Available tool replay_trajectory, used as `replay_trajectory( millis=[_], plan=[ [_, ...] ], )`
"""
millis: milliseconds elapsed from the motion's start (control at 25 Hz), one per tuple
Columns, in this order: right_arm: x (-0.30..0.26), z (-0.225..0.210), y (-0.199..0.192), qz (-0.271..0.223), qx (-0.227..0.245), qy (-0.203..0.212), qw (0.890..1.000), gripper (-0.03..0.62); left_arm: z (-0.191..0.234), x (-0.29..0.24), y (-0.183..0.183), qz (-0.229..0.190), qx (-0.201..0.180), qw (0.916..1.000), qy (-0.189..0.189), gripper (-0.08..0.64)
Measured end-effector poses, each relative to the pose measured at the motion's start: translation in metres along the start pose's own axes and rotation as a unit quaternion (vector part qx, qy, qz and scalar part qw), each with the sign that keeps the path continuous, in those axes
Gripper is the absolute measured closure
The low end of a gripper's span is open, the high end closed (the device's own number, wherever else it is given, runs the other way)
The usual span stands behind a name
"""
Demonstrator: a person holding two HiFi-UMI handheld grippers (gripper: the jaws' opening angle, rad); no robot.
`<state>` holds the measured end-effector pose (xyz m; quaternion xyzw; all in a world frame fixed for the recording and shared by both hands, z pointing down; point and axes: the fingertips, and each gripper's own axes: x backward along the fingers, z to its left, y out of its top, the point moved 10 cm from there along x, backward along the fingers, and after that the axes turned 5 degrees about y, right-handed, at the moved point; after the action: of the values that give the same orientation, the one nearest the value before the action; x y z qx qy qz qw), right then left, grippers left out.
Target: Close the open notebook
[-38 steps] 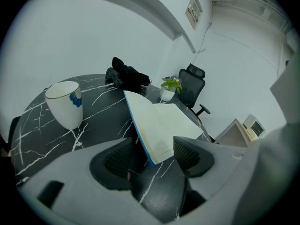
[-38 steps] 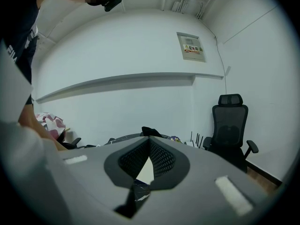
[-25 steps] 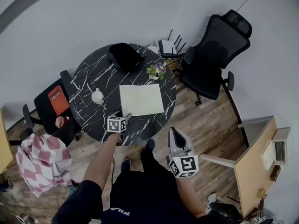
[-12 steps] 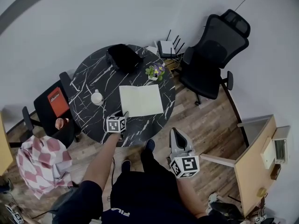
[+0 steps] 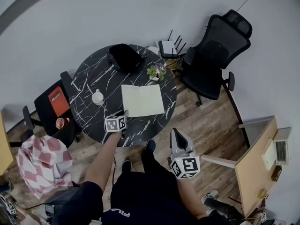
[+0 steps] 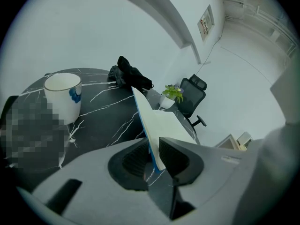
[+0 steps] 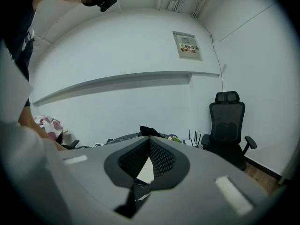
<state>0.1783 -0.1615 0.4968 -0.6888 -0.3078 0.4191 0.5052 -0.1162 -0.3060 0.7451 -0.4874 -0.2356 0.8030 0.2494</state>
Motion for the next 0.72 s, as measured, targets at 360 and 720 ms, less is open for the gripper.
replay_trajectory(
  millis=[360,720],
  plan=[
    [0.005,-0.004,0.000,-0.005,-0.005,-0.007,1.000,0.583,-0.035,0.007,0.017,-0.020,-0.009,0.9996,-0.016,0.512],
    [0.010,-0.014,0.002,-0.012,-0.009,-0.013,1.000,0.583,-0.075,0.003,0.029,-0.024,-0.048,0.9985,-0.014,0.512]
  ],
)
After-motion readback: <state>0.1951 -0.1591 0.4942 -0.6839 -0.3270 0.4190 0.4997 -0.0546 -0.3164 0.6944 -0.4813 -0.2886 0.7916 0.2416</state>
